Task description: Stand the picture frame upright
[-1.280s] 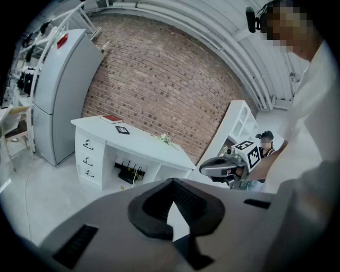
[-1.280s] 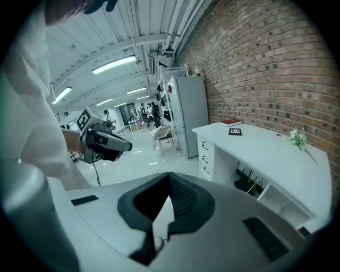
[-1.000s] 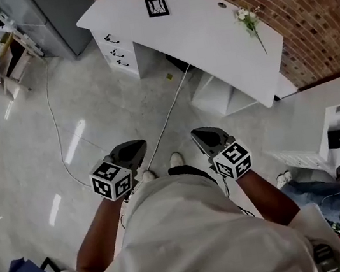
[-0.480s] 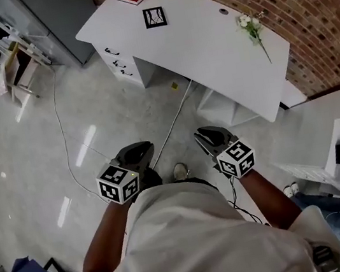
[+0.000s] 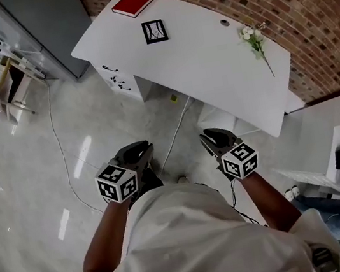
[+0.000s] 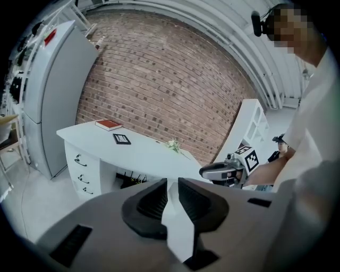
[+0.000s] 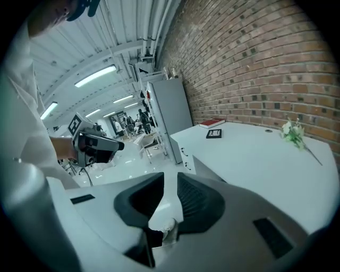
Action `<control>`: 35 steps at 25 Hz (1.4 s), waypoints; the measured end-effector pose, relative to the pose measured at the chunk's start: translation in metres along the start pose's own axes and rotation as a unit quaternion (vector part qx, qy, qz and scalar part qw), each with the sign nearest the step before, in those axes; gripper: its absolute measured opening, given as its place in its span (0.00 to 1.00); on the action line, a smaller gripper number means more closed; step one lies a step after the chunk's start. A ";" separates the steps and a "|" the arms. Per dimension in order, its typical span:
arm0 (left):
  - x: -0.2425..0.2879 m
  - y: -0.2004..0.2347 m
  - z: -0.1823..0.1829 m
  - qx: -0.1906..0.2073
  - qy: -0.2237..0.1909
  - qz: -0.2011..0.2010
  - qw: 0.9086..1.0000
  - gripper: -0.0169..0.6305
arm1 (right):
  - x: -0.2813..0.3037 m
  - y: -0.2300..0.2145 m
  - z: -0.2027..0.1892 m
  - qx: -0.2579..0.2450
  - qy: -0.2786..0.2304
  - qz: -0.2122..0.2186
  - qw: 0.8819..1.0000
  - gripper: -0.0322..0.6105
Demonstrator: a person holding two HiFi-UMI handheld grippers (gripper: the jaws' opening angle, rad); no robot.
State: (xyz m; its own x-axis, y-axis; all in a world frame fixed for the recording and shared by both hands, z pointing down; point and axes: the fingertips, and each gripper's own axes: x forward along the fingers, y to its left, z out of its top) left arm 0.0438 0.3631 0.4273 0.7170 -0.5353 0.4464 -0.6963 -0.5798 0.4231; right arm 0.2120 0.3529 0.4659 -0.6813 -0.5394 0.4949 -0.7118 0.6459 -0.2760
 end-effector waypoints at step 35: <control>0.170 0.275 0.199 -0.080 0.029 -0.048 0.995 0.14 | 0.257 -0.237 0.190 0.054 0.026 -0.028 0.998 0.14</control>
State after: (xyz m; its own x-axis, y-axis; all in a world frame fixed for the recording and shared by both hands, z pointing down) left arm -0.0191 -0.0094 0.4629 0.7803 -0.4434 0.4411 -0.6247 -0.5186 0.5837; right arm 0.1729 -0.0413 0.5023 -0.6318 -0.5433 0.5528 -0.7650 0.5518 -0.3321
